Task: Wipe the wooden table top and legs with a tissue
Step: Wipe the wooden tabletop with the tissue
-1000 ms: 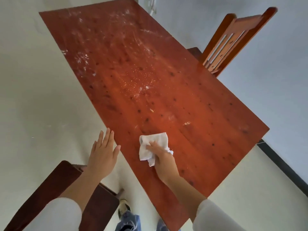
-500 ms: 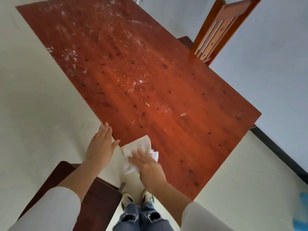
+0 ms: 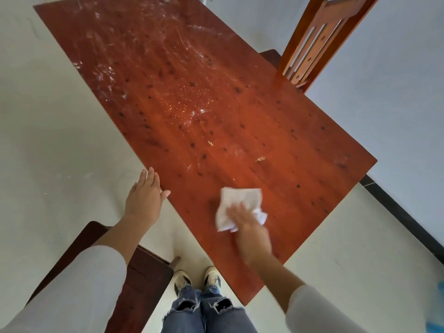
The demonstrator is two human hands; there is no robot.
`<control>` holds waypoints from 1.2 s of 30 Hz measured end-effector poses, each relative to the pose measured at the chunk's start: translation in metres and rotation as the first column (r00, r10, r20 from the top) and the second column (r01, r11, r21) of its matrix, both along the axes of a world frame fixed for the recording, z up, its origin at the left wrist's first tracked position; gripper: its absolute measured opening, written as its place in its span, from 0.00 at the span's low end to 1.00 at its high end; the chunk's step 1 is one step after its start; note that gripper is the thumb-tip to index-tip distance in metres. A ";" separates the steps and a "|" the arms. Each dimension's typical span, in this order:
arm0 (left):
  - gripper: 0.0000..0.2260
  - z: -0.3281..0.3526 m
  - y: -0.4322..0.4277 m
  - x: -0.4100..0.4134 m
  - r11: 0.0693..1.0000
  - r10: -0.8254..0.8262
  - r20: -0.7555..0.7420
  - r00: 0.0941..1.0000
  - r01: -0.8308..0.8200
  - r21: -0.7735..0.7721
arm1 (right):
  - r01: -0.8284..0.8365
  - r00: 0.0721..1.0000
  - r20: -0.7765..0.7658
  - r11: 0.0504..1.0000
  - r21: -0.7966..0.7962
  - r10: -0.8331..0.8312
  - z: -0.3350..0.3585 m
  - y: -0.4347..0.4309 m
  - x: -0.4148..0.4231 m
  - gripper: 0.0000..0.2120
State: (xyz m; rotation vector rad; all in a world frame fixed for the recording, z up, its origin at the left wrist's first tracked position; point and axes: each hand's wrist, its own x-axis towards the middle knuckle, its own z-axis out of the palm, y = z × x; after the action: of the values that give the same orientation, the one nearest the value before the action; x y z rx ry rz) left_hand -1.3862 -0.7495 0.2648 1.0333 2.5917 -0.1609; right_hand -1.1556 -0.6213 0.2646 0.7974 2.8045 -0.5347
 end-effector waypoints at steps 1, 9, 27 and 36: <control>0.29 0.001 0.001 -0.001 1.000 0.004 0.004 1.000 -0.004 -0.016 | -0.092 0.991 -0.105 0.995 -0.031 0.088 -0.008 -0.024 0.002 0.36; 0.32 0.008 0.005 0.002 0.987 0.030 0.013 0.999 -0.028 -0.156 | -0.027 0.908 -0.402 0.938 -0.347 -0.123 0.014 -0.018 -0.032 0.23; 0.27 0.038 0.057 -0.011 0.989 0.109 -0.120 0.987 -0.120 -0.087 | 0.111 0.994 0.032 0.980 -0.165 -0.107 0.007 0.054 -0.124 0.29; 0.20 0.012 0.106 -0.171 0.945 0.054 -0.088 0.995 -0.022 0.327 | 0.788 0.496 -0.324 0.574 -0.224 -0.806 0.021 0.216 -0.126 0.20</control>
State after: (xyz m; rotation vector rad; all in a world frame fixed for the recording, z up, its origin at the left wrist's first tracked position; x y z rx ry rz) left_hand -1.5575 -0.6432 0.2766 1.1051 2.7864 0.2428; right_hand -1.2813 -0.4053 0.2858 2.2512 2.5262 -0.9723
